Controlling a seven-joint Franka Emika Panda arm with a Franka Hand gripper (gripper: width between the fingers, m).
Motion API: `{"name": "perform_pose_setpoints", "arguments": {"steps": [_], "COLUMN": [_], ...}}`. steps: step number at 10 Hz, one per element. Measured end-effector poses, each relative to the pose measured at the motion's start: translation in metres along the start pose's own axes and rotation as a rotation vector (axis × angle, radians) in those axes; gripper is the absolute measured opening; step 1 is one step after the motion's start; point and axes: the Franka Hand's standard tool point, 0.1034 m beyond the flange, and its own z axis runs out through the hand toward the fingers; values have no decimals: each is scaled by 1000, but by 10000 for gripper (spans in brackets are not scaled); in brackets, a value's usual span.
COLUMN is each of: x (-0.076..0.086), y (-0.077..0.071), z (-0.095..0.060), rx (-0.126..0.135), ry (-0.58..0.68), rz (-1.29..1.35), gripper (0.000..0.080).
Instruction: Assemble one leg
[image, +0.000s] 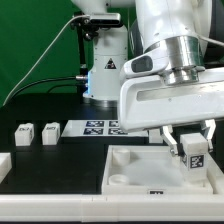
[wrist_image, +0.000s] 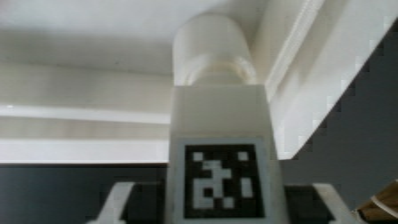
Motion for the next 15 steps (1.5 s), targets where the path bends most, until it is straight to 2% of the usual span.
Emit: {"name": "perform_pose_setpoints", "arguments": {"steps": [3, 4, 5, 6, 14, 15], "x": [1, 1, 1, 1, -2, -9], "y": [2, 3, 3, 3, 3, -3], "z": [0, 0, 0, 0, 0, -1], "rx": [-5, -6, -6, -6, -1, 21], "ry": [17, 19, 18, 18, -27, -149], "rz": [1, 2, 2, 2, 54, 109], "gripper": [312, 488, 488, 630, 649, 649]}}
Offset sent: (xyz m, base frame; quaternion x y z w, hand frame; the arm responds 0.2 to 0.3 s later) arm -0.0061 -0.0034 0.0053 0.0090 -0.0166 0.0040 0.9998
